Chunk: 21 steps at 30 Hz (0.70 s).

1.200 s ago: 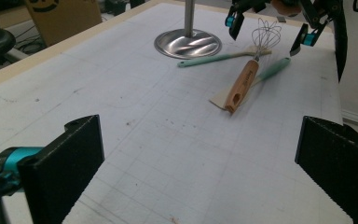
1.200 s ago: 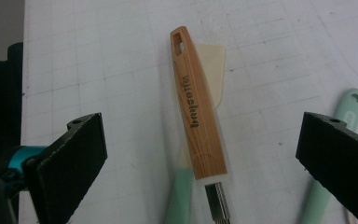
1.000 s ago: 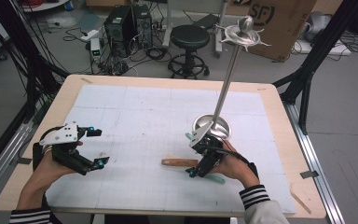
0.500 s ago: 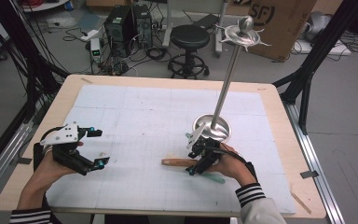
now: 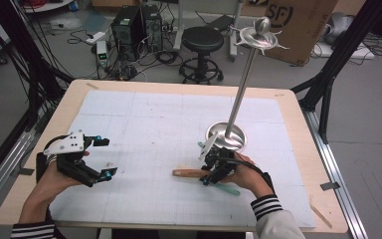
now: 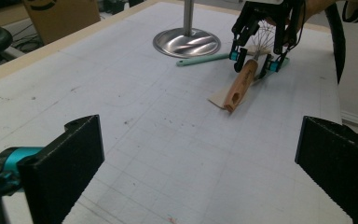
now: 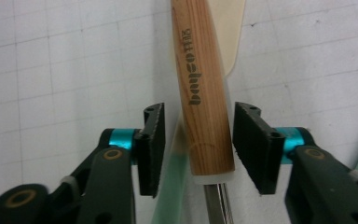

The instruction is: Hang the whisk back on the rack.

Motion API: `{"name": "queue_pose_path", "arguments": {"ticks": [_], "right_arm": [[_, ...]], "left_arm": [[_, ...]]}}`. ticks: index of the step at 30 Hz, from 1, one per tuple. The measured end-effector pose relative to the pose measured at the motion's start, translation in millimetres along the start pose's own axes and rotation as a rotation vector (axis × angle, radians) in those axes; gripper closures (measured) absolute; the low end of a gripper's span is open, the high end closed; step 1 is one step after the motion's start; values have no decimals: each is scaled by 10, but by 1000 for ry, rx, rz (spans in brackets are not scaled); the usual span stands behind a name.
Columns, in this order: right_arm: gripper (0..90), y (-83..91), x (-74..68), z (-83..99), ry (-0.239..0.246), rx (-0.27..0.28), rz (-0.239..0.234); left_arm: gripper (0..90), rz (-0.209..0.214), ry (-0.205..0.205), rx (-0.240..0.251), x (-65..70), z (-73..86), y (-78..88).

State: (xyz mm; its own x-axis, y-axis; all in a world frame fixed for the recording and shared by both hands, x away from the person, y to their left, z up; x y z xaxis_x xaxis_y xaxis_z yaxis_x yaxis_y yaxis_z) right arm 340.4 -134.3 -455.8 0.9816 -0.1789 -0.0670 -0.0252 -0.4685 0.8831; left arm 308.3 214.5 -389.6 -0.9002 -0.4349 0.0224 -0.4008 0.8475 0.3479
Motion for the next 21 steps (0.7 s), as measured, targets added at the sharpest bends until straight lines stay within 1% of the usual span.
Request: {"name": "queue_pose_path", "arguments": {"ticks": [4, 9, 10, 17, 19, 21], "right_arm": [[547, -6, 12, 4, -5, -9, 7], [593, -13, 12, 4, 8, -12, -7], [594, -7, 8, 6, 5, -18, -6], [630, -8, 17, -11, 11, -18, -18], [633, -10, 14, -13, 3, -22, -19], [664, -10, 20, -14, 6, -16, -33]], "left_arm": [[17, 0, -1, -3, -2, 5, -3], [17, 1, 6, -5, -3, 14, -10], [17, 2, 6, -4, -3, 15, -11], [17, 0, 4, -2, -9, 12, -4], [17, -2, 8, -2, -4, 12, -5], [16, 0, 6, -1, 0, 10, -5]]}}
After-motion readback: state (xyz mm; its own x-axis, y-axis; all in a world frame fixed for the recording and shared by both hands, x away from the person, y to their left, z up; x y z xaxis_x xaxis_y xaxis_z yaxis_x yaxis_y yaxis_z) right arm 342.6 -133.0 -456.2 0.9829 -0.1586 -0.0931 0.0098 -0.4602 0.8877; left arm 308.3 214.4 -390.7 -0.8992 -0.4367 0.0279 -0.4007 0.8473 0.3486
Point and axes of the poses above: each handheld gripper's, and its own axes: y roughly backward along the jaws, z roughly out of its underside, x roughly to its right, the point moved 5 cm from there along -y, roughly forward along the jaws, and after that the axes turned 2 degrees about x, right-handed, at the moved point
